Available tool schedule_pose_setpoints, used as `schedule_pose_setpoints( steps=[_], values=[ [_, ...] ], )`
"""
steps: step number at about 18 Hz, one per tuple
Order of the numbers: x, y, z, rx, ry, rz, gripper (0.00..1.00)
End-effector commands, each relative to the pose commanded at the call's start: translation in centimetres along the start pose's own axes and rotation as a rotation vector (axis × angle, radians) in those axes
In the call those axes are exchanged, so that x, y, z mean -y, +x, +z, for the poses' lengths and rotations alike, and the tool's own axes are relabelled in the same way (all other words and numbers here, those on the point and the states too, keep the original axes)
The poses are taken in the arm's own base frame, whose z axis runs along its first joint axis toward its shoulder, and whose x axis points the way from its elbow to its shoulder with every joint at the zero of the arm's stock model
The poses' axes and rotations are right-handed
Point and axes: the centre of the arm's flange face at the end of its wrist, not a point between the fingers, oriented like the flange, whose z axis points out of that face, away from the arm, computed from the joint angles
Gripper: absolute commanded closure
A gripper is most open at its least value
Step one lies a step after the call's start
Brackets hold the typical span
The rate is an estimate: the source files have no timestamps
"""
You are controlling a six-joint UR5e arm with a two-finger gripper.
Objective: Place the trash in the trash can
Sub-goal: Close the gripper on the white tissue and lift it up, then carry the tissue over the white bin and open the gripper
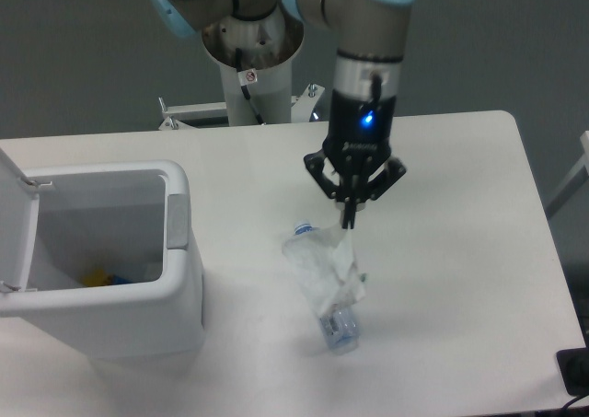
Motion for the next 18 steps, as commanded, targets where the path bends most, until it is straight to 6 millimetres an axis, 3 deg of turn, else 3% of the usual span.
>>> schedule_pose_setpoints(
  steps=[2, 4, 7, 9, 13, 15, 18],
  values=[
    [0.4, 2.2, -2.9, -0.026, 0.046, -0.034, 1.00],
    [-0.2, 5.7, -5.1, -0.051, 0.070, -0.031, 1.00],
    [-2.7, 11.7, -5.7, -0.117, 0.049, 0.036, 1.00],
    [-3.8, 14.5, -5.9, -0.160, 0.035, 0.068, 1.00],
    [-6.4, 20.0, -4.1, -0.247, -0.028, 0.142, 1.00],
    [-7.6, 21.3, -2.3, -0.276, -0.073, 0.154, 1.00],
    [-8.4, 21.3, -0.1, -0.284, -0.112, 0.154, 1.00]
  ],
)
